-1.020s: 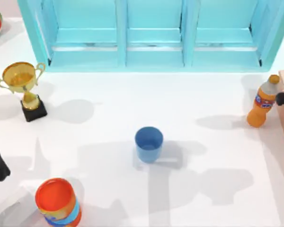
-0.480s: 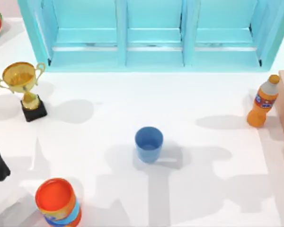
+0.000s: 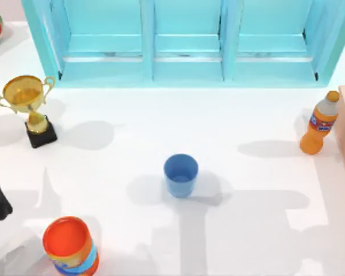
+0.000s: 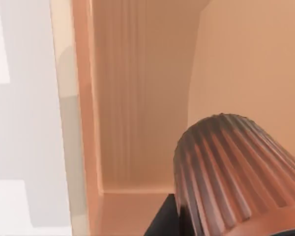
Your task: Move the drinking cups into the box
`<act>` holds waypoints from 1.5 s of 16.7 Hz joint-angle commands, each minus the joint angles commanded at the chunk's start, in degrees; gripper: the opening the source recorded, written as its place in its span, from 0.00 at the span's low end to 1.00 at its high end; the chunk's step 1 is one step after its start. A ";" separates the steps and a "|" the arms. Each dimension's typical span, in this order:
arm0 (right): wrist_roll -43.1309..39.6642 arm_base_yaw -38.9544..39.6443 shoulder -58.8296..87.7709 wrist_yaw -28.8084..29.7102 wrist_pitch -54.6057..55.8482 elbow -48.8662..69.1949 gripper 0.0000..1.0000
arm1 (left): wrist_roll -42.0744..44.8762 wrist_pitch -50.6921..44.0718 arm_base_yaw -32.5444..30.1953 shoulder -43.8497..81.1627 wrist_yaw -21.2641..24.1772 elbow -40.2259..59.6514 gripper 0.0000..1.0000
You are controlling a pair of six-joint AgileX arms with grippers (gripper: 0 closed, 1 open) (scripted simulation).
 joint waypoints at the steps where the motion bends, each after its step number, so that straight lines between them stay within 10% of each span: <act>1: -1.12 -1.12 -0.40 0.04 -0.26 -0.09 0.00 | 0.00 0.00 0.00 0.00 0.00 0.00 1.00; 25: -13.66 -13.33 -4.31 0.52 8.16 -12.32 0.00 | 0.00 0.00 0.00 0.00 0.00 0.00 1.00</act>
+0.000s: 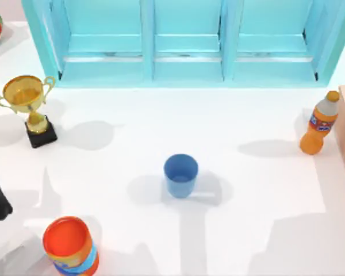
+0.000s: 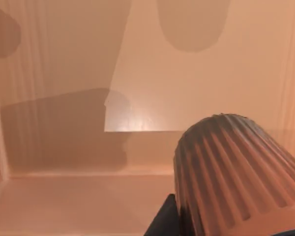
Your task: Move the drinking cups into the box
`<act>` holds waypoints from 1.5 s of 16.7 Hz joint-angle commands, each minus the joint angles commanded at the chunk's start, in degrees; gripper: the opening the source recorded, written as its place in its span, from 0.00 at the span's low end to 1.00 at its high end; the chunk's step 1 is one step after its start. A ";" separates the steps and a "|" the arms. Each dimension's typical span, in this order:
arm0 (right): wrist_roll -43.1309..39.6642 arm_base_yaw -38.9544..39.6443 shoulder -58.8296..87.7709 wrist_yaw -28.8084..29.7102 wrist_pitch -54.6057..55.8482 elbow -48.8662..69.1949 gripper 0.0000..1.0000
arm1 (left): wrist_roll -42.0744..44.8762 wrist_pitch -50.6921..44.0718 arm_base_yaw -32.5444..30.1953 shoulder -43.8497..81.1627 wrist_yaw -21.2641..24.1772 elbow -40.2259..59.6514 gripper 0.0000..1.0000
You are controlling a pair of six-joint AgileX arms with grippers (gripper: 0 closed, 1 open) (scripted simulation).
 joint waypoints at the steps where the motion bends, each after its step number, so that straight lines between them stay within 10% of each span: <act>1: -0.03 -0.06 0.06 0.00 1.61 -1.62 0.00 | 0.00 0.00 0.00 0.00 0.00 0.00 1.00; 6: -0.03 -0.10 0.04 0.00 3.19 -3.19 0.00 | 0.00 0.00 0.00 0.00 0.00 0.00 1.00; 19: -0.03 -0.10 0.04 0.00 3.19 -3.19 0.98 | 0.00 0.00 0.00 0.00 0.00 0.00 1.00; 25: -0.03 -0.10 0.04 0.00 3.19 -3.19 1.00 | 0.00 0.00 0.00 0.00 0.00 0.00 1.00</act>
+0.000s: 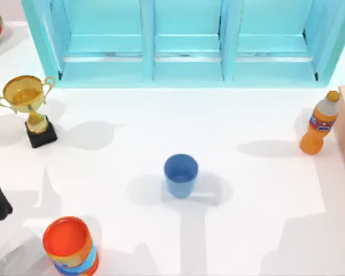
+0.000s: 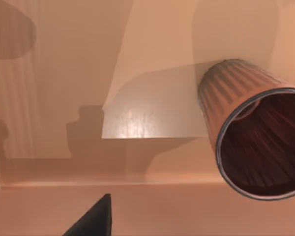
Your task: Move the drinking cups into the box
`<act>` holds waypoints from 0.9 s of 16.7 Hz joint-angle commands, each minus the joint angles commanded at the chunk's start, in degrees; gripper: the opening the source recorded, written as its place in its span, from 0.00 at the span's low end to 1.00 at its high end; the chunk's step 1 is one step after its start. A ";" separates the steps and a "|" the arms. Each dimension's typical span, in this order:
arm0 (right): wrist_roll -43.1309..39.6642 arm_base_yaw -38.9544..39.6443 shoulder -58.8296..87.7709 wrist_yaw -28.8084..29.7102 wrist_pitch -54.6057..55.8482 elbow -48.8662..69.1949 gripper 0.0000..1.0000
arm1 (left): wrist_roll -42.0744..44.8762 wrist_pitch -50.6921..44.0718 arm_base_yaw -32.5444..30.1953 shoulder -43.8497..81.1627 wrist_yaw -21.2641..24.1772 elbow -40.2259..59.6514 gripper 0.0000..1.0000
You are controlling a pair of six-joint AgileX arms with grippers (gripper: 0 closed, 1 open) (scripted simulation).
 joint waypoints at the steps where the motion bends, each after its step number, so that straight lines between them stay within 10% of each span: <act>1: 0.00 0.00 0.00 0.00 0.00 0.00 1.00 | 0.00 0.00 0.00 0.00 0.00 0.00 1.00; 15: -0.39 -0.38 1.26 -0.01 -22.37 23.64 1.00 | 0.00 0.00 0.00 0.00 0.00 0.00 1.00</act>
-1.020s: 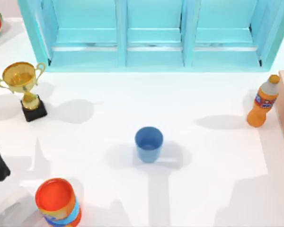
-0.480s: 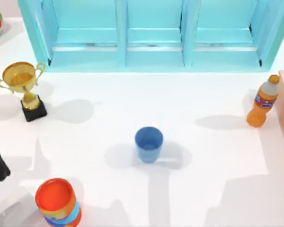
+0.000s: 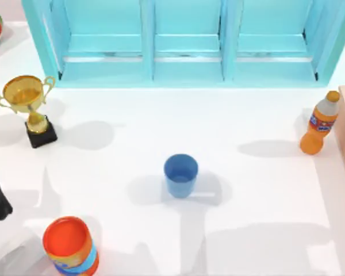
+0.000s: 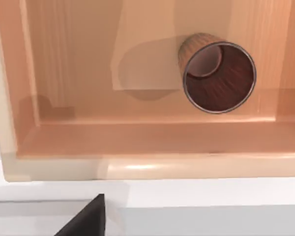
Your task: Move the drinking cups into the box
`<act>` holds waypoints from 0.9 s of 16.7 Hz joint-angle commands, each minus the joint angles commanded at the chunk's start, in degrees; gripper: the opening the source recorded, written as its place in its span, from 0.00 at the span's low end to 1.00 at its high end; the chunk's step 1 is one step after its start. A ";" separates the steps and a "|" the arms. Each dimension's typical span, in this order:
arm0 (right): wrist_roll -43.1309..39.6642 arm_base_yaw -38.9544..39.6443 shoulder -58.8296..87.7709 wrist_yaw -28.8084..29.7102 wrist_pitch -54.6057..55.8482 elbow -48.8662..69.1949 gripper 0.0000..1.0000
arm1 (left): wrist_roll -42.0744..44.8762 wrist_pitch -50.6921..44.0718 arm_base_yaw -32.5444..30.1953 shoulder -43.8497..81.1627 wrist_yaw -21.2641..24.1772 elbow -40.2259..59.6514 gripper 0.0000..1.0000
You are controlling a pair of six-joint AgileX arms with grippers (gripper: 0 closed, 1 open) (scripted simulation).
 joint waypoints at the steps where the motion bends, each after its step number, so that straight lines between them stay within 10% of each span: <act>1: 0.00 0.00 -0.01 0.00 -0.25 0.26 1.00 | 0.00 0.00 0.00 0.00 0.00 0.00 1.00; 8: 3.86 3.98 3.63 -0.10 -0.39 3.46 1.00 | 0.00 0.00 0.00 0.00 0.00 0.00 1.00; 15: 30.76 30.65 24.19 -0.52 0.79 19.78 1.00 | 0.00 0.00 0.00 0.00 0.00 0.00 1.00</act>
